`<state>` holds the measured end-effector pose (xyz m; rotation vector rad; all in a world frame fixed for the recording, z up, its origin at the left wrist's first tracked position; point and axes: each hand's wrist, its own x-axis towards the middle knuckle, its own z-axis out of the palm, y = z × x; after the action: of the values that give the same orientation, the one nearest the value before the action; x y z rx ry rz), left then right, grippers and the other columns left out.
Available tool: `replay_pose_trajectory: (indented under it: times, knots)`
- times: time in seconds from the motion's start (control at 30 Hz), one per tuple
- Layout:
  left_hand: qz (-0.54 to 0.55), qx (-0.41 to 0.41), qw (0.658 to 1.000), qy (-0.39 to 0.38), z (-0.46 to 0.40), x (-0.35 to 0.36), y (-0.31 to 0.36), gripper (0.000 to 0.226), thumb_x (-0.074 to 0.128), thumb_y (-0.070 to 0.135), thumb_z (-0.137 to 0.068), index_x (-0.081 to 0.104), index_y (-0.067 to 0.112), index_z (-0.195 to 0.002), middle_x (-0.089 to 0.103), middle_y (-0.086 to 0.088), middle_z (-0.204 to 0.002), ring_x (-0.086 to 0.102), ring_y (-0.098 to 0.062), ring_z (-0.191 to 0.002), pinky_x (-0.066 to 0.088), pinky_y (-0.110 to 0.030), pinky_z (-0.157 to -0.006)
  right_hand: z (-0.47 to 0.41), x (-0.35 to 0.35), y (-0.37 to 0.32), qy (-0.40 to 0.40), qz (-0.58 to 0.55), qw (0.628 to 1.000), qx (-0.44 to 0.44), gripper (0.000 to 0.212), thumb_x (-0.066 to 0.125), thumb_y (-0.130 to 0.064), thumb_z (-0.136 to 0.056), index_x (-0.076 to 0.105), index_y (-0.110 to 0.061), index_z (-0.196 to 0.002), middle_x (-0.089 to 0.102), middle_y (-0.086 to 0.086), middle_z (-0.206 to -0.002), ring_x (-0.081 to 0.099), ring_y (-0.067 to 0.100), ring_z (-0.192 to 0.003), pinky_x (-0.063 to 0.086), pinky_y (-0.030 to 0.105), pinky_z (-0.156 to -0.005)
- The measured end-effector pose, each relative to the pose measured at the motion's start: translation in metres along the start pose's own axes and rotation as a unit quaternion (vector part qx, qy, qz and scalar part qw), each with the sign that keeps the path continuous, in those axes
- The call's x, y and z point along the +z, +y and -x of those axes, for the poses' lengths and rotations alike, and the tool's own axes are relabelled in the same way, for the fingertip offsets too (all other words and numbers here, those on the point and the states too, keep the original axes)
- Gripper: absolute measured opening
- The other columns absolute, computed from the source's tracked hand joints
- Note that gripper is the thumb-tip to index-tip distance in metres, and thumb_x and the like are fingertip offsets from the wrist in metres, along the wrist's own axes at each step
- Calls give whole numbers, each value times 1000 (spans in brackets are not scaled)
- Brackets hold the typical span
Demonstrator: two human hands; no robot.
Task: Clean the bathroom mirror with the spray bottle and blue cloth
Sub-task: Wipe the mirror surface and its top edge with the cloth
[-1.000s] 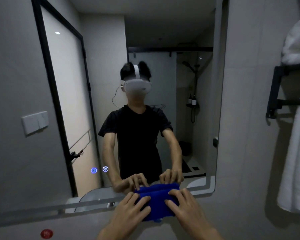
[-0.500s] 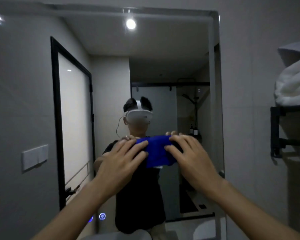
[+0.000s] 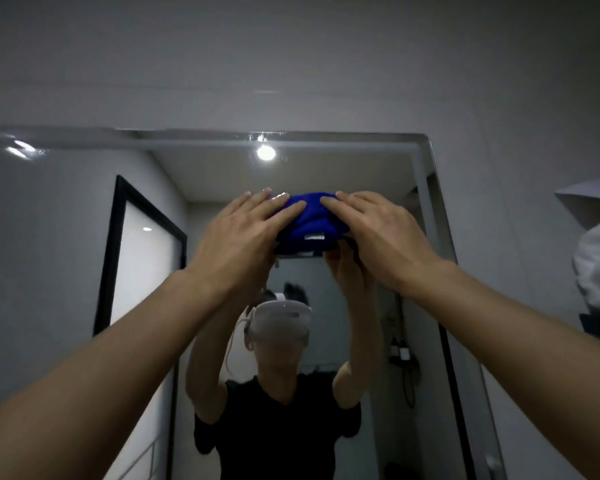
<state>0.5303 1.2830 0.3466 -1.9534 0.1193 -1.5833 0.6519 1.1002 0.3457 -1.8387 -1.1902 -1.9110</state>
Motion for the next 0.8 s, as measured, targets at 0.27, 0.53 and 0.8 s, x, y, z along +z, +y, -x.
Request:
replay_pose_trajectory:
  times: [0.27, 0.53, 0.8]
  knots:
    - [1, -35, 999, 16, -61, -4, -23, 63, 61, 22, -92, 36, 32, -149, 43, -1, -152, 42, -29, -136, 43, -42, -99, -61, -10, 20, -11, 35, 999, 14, 59, 58, -14, -95, 39, -21, -150, 54, 11, -141, 51, 35, -125, 44, 46, -101]
    - [0, -38, 999, 20, -108, -4, -52, 53, 62, 17, -92, 47, 26, -142, 61, -10, -131, 59, -34, -111, 51, -49, -90, -104, -13, 31, 4, 24, 999, 40, 49, 63, -12, -90, 52, -23, -137, 66, 13, -120, 61, 36, -107, 50, 48, -93]
    - [-9, -36, 999, 33, -110, -1, -66, 52, 55, 15, -97, 41, 26, -146, 57, -10, -136, 57, -34, -115, 49, -50, -92, -110, -4, 21, 41, -22, 997, 60, 45, 56, -12, -96, 52, -25, -139, 66, 10, -120, 61, 33, -108, 50, 46, -94]
